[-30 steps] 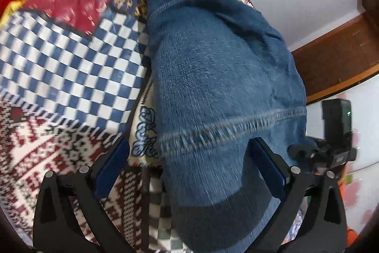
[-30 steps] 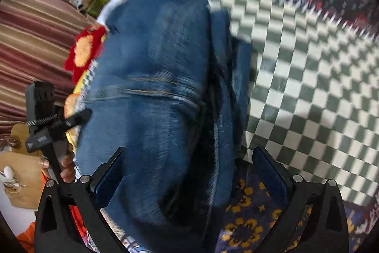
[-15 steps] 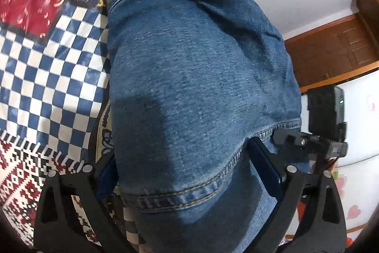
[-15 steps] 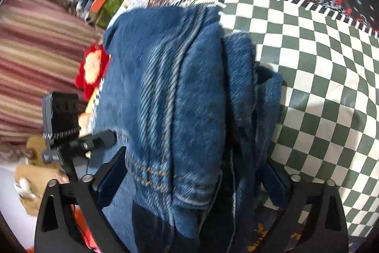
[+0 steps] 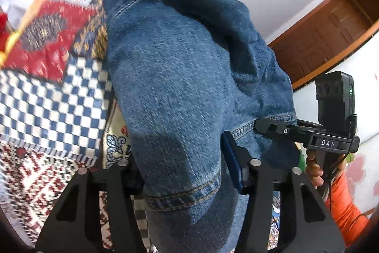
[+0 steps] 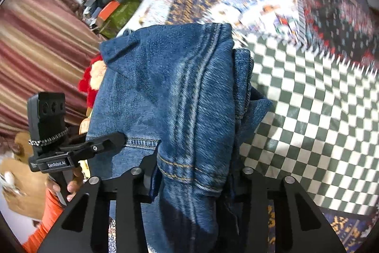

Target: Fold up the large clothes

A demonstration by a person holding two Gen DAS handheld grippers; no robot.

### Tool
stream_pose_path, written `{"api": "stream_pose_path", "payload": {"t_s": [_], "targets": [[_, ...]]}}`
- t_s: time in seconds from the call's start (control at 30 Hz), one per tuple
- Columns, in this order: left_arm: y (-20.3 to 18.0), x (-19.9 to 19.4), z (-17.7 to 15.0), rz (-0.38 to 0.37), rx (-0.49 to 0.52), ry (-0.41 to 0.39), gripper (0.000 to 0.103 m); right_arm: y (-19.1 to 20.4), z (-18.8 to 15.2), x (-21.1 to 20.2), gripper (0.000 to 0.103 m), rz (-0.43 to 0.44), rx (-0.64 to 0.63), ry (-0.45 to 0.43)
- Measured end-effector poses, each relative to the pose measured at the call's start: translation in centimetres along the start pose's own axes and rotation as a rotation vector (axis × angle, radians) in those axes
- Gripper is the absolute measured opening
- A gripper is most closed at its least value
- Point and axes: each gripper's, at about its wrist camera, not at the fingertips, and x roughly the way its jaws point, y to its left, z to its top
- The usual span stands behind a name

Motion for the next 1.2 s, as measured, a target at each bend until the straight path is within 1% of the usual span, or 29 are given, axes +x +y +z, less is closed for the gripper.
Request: {"api": "stream_pose_path", "payload": {"t_s": [0.13,0.27,0.4,0.5,0.6,0.73,0.87,1.0,1.2], "targets": [[-0.5,-3.9,0.3,0.007,0.021,-0.058,0.052,3.2,-0.3,-2.3,0.038,-0.006,-0.045,-0.045],[-0.7,-8.3,-0.6,0.009,0.037,-0.122,0.052,7.0,-0.6,-4.9,0.038,0.009,-0.104,-0.097],[-0.1,-12.5,-1.7,0.028,0.040,-0.180,0.052,11.4,-0.6,-5.6,0.038,0.025,-0.150,-0.124],[1.2,-15.0,-2.5,0.047,0.035,-0.199,0.052,13.9,-0.9,-5.6,0.038,0.045,-0.167,-0.125],[2.8,-16.3,-3.4,0.062,0.018,-0.199,0.052,16.1,-1.3,-4.7,0.038,0.058,-0.179,-0.111],[5.5,-16.8,-4.8,0.082,-0.021,-0.177,0.052,17.9,-2.1,-2.3,0.038,0.075,-0.175,-0.068],[8.3,-15.7,-6.3,0.100,-0.061,-0.138,0.052,18.7,-3.0,1.3,0.038,0.082,-0.149,-0.004],[11.3,-14.2,-7.6,0.103,-0.115,-0.096,0.052,18.3,-3.2,5.3,0.038,0.076,-0.121,0.061],[16.0,-10.3,-8.8,0.096,-0.204,-0.024,0.052,17.0,-3.3,11.3,0.038,0.049,-0.088,0.151]]}}
